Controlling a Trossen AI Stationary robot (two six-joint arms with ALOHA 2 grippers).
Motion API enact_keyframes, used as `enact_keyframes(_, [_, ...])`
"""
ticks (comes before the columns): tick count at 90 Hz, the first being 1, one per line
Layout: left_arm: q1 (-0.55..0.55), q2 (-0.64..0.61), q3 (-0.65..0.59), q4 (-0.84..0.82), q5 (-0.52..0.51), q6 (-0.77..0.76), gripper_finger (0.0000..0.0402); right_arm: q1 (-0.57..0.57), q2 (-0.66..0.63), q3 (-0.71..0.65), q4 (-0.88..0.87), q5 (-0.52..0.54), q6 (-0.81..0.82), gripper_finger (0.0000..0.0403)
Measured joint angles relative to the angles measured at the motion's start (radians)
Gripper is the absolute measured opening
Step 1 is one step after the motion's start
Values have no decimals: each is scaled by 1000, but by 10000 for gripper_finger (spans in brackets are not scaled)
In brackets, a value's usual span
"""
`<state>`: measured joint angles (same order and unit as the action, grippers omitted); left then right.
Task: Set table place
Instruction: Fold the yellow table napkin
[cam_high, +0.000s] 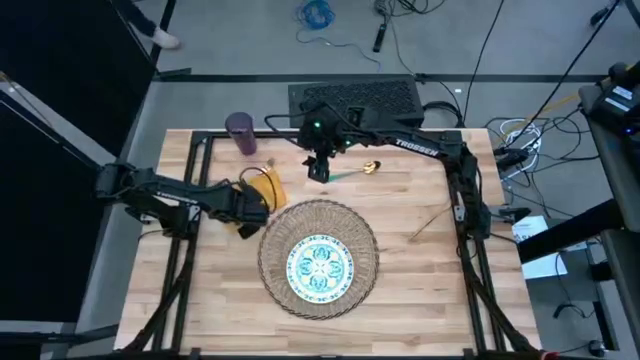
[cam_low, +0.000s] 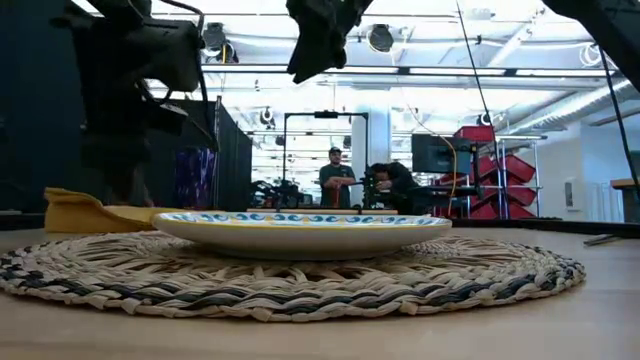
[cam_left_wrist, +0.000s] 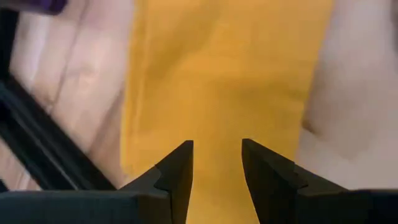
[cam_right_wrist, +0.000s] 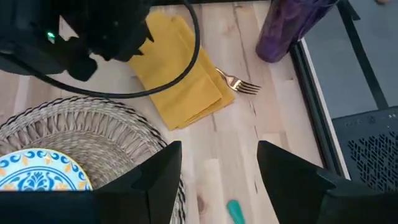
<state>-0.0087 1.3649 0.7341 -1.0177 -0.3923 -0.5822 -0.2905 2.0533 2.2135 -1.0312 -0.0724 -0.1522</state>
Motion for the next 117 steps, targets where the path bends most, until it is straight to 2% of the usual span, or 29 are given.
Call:
enact_keyframes(18, [10,52,-10,-5,48,24,122,-15,-65,-1,-28,78,-13,196])
enact_keyframes(43, [100,171,-37,22,132,120,122,-24,-253,-1,-59,82,6,196])
enact_keyframes(59, [115,198,-35,26,189,168,122,-9,-338,0,-101,85,27,196])
enact_keyframes(68, [115,198,-34,24,288,202,122,4,-369,0,-130,126,34,196])
enact_keyframes(87, [97,190,-6,28,591,253,122,14,-387,0,-202,152,49,196])
enact_keyframes(93, [83,185,17,40,643,258,122,14,-387,0,-225,152,54,196])
enact_keyframes(98, [76,183,53,10,614,252,122,14,-385,0,-237,152,55,196])
enact_keyframes(108, [76,149,133,-124,387,225,122,14,-382,-10,-239,152,54,196])
enact_keyframes(117, [80,121,225,-176,345,242,122,14,-382,-32,-232,152,55,196])
